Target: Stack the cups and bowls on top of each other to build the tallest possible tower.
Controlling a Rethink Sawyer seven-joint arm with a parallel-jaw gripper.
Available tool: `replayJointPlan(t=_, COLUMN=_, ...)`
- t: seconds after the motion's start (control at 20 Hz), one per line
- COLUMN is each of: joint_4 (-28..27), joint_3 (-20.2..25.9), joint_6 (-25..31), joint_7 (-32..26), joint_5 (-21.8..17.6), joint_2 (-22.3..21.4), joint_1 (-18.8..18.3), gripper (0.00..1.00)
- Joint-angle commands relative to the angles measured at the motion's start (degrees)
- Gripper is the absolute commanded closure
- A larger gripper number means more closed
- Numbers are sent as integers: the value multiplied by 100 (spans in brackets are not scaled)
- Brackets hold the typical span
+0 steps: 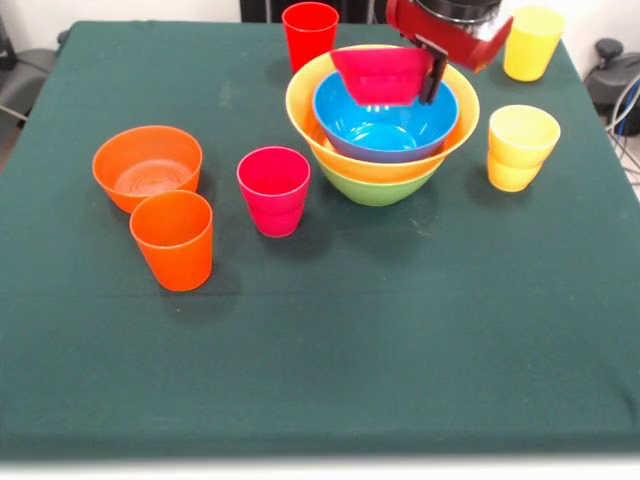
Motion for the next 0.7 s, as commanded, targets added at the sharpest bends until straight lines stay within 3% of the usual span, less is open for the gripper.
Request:
replayJointPlan(t=0.05, joint_4=-162, joint_3=297, joint_6=41, joint_7=1314, joint_5=144, joint_2=300, joint_1=30, gripper=100)
replayJointPlan(t=0.7, joint_4=-359, joint_3=179, joint_6=264, joint_7=1306, joint_5=109, joint_2=322, joint_1=76, gripper=100)
